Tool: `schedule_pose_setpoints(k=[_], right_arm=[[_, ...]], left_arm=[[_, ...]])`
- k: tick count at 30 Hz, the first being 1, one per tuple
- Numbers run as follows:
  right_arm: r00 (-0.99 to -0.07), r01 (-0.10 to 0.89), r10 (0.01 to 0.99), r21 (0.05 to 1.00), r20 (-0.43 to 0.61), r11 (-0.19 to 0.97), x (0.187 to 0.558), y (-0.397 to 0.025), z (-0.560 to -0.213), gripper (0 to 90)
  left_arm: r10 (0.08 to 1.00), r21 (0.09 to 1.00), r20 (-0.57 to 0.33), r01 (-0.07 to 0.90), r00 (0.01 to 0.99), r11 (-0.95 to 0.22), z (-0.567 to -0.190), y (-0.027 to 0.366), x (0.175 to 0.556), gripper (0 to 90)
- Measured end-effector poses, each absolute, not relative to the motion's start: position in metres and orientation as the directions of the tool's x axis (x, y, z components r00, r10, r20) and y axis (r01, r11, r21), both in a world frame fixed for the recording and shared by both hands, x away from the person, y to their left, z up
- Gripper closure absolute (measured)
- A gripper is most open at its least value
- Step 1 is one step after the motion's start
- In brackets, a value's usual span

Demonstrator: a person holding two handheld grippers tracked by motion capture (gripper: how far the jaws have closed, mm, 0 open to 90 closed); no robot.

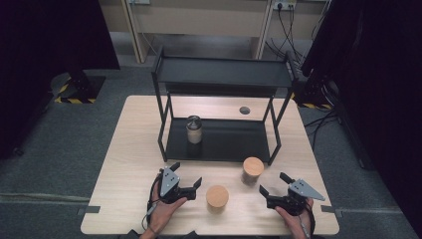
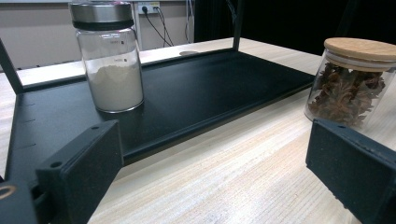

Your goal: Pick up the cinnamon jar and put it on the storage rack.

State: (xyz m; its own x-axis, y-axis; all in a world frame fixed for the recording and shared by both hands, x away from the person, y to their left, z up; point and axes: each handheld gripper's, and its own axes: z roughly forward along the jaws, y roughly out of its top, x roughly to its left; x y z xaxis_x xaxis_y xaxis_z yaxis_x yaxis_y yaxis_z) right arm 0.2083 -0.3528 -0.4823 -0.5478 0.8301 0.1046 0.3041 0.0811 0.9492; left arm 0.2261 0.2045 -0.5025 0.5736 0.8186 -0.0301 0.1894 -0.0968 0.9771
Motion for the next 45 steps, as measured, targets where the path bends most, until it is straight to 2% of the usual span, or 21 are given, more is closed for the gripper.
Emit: schedule_pose_setpoints(k=[15,45], right_arm=[[-0.563,0.308,0.819,0.947,0.107,0.088,0.207,-0.352,-0.481,0.9],[-0.654,0.309,0.746,0.945,0.125,0.112,0.195,-0.343,-0.481,0.9]], left_arm=[[0.82,0.978,-0.026,0.185,0.572,-0.098,-0.503,0.204,0.225,3.5],[0.821,0.978,-0.03,0.185,0.57,-0.093,-0.503,0.204,0.225,3.5]])
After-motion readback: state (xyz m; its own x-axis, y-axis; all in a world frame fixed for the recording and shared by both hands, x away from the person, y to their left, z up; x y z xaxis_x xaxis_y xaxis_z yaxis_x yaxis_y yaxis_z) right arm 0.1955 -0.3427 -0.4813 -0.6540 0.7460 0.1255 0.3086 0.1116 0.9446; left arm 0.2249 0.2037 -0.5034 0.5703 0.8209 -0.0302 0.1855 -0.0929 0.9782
